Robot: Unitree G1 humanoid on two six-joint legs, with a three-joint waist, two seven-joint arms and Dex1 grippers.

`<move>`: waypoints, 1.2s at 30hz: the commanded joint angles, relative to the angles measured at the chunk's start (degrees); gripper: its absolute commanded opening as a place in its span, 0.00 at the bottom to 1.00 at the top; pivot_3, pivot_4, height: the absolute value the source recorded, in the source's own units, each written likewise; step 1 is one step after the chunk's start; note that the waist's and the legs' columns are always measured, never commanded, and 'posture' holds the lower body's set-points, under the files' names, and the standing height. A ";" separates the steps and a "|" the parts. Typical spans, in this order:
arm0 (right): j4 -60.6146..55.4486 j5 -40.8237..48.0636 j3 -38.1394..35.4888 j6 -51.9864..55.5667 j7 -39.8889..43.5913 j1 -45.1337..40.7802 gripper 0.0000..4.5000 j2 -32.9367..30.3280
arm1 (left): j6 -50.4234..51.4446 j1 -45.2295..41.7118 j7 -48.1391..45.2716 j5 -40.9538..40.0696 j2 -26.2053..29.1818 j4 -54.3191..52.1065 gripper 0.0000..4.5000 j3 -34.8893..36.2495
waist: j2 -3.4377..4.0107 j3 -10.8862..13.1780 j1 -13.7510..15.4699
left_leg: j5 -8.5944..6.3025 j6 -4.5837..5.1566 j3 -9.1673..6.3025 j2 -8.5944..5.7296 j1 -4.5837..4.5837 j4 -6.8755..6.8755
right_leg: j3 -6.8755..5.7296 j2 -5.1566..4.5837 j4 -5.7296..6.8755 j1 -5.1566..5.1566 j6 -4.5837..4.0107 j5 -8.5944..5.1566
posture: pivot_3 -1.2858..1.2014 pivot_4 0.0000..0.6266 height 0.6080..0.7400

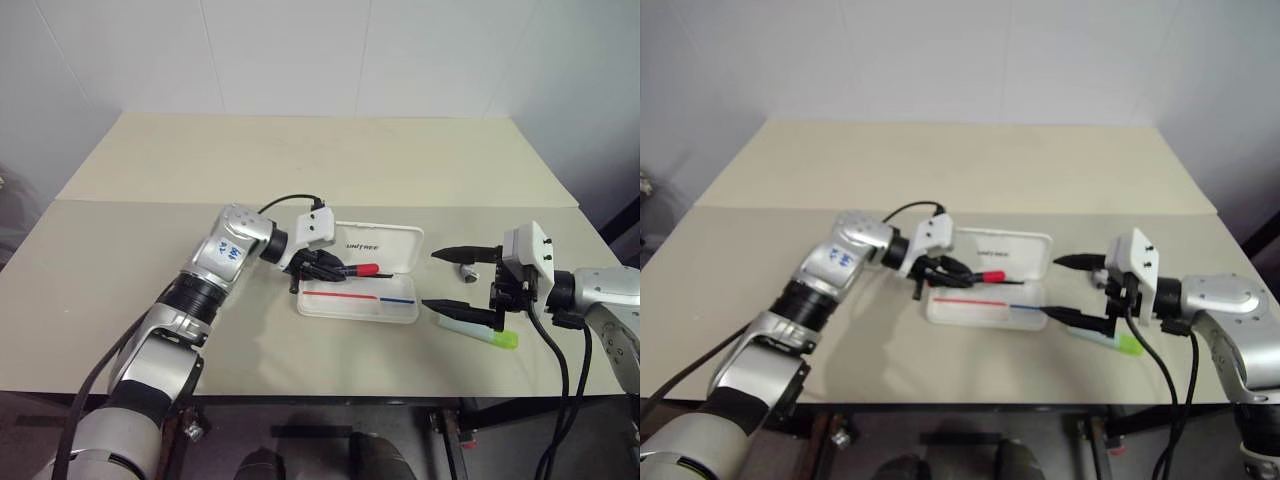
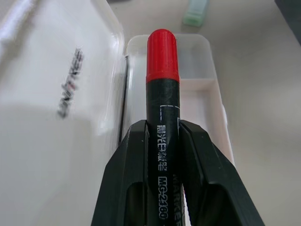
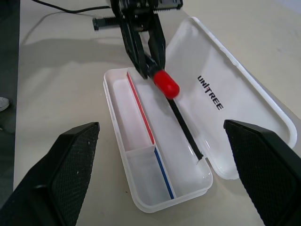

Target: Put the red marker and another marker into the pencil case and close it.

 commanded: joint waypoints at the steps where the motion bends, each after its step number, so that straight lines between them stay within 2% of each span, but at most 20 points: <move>1: -2.57 1.65 -2.20 0.18 -0.89 0.28 1.00 0.20 | -2.26 -2.03 0.95 1.58 -1.25 1.83 0.13 -0.35 | 0.00 0.00 -0.04 | -0.01 0.01 0.00 0.00 0.00 0.00 | 0.00 0.00 -0.01 0.00 0.00 0.00 | 0.52 0.24 1.00; 13: -5.74 3.14 -2.14 1.23 -3.97 1.61 1.00 1.11 | -6.68 -1.77 3.23 5.49 -5.04 5.79 0.13 -1.96 | -0.01 0.00 0.13 | -0.01 0.02 -0.01 -0.01 -0.04 0.01 | 0.01 0.01 -0.06 0.01 0.05 0.03 | 0.52 0.24 1.00; 24: -4.80 3.07 -1.22 0.74 -4.43 0.53 1.00 1.80 | -6.40 -1.05 2.95 4.40 -6.05 2.72 0.94 -0.61 | -0.01 0.00 0.08 | -0.02 0.04 -0.01 -0.02 -0.04 0.02 | 0.04 0.01 -0.08 0.01 0.09 0.05 | 0.52 0.24 1.00; 25: -4.76 3.03 -1.17 0.71 -4.37 0.48 1.00 1.90 | -6.42 -0.91 2.71 4.15 -6.00 2.04 0.99 -0.46 | -0.01 0.00 0.04 | -0.02 0.04 -0.01 -0.02 -0.04 0.02 | 0.05 0.01 -0.09 0.01 0.08 0.05 | 0.52 0.24 1.00; 31: -3.32 2.48 0.18 0.55 -3.45 -1.11 1.00 2.41 | -3.71 0.85 -0.10 0.29 -5.02 -5.17 0.99 1.59 | -0.01 0.00 0.08 | -0.02 0.04 -0.01 -0.01 -0.04 0.02 | 0.05 0.02 -0.09 0.01 0.09 0.05 | 0.52 0.24 1.00; 36: 1.72 0.22 2.72 0.04 0.46 -4.58 1.00 0.45 | -3.25 6.97 -6.43 -6.05 2.18 -17.97 0.99 4.91 | 0.00 0.00 -0.37 | -0.03 0.05 0.07 0.06 0.05 -0.01 | 0.19 0.10 -0.04 0.01 0.09 0.05 | 0.52 0.24 1.00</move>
